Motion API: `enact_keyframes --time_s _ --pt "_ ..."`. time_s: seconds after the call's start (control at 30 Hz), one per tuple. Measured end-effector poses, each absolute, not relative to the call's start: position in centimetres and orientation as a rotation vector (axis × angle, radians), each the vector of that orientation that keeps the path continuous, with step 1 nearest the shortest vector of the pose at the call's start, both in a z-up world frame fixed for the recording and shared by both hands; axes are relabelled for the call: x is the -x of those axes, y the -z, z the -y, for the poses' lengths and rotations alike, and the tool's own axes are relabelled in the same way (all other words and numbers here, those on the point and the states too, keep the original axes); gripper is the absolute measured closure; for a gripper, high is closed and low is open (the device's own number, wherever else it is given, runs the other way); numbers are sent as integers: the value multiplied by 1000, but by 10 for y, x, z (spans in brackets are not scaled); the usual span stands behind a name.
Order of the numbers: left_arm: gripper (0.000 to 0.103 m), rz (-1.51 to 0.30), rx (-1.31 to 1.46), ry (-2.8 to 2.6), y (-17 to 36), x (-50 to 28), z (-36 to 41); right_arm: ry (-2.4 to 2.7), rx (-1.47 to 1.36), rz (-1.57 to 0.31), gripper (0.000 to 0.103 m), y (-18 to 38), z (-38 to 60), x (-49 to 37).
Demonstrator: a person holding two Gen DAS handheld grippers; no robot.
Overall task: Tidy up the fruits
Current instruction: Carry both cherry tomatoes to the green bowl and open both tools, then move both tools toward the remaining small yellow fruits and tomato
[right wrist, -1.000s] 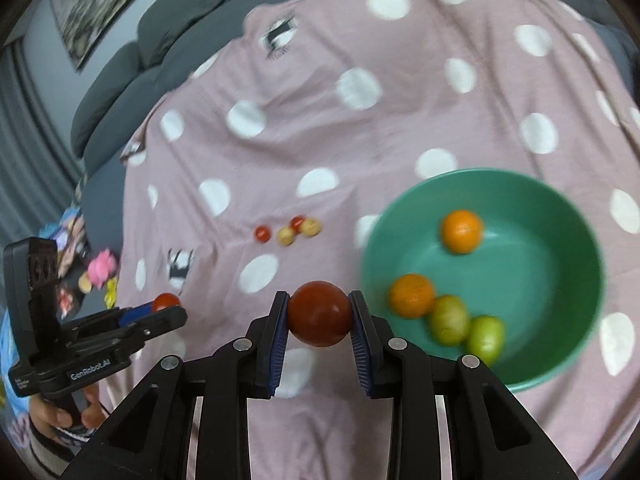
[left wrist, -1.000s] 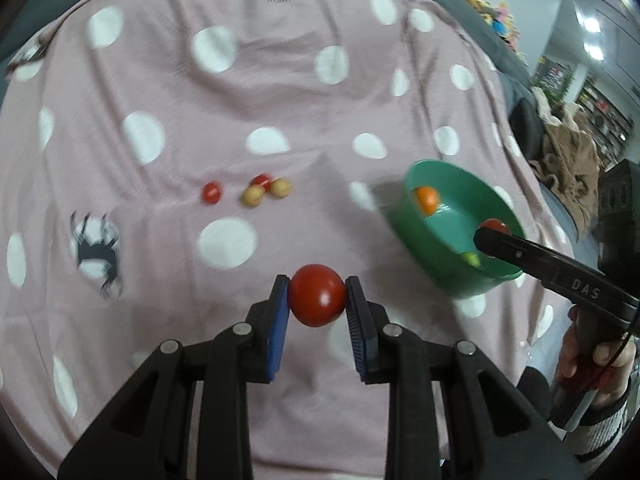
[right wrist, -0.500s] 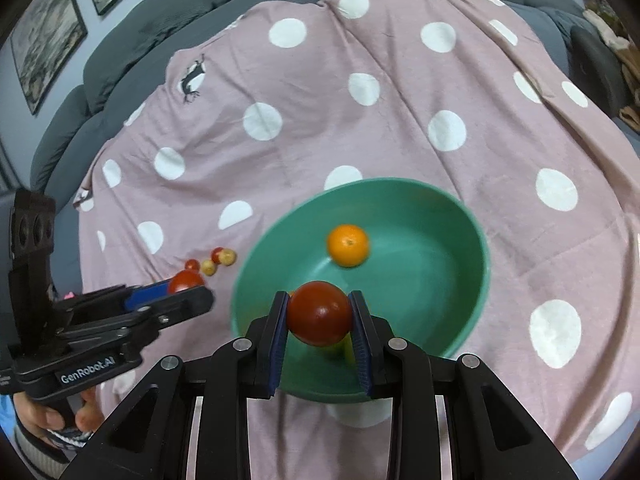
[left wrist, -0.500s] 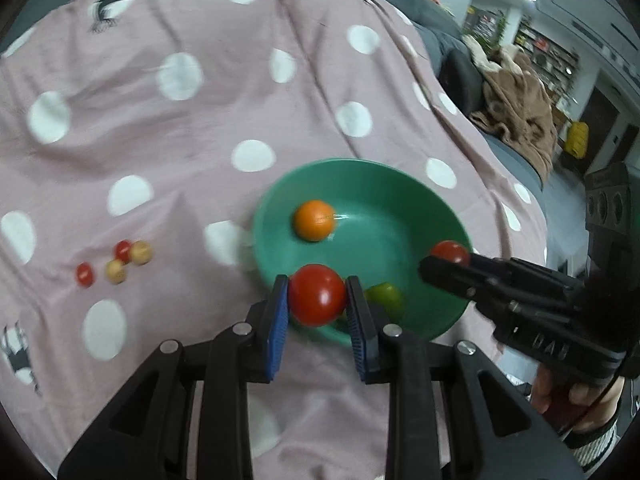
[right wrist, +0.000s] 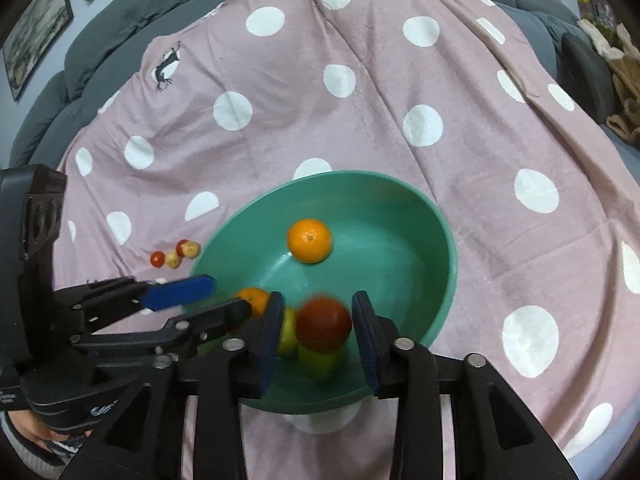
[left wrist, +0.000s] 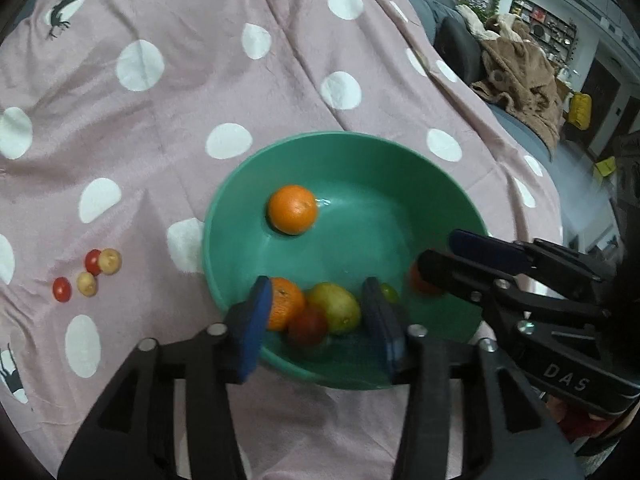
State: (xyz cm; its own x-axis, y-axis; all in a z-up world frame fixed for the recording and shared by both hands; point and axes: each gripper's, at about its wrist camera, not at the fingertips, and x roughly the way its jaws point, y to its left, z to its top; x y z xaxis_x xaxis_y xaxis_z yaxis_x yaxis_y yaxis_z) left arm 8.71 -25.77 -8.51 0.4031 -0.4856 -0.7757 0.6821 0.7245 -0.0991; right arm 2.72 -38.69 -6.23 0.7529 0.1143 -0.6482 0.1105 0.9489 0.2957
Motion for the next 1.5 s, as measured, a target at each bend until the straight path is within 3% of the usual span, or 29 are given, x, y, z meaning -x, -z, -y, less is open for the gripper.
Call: enact_keyframes --time_s 0.1,0.37,0.87,1.5 --pt "39 -892 -230 731 84 -88 254 25 -331 -720 58 59 390 -24" --pt "23 -875 -130 670 72 -72 215 8 -307 -689 56 44 384 -9" --pt "15 -968 124 500 84 -36 83 -157 -229 -652 56 23 325 16" --pt "11 -987 184 357 103 -17 10 -352 -154 -771 56 45 244 6"
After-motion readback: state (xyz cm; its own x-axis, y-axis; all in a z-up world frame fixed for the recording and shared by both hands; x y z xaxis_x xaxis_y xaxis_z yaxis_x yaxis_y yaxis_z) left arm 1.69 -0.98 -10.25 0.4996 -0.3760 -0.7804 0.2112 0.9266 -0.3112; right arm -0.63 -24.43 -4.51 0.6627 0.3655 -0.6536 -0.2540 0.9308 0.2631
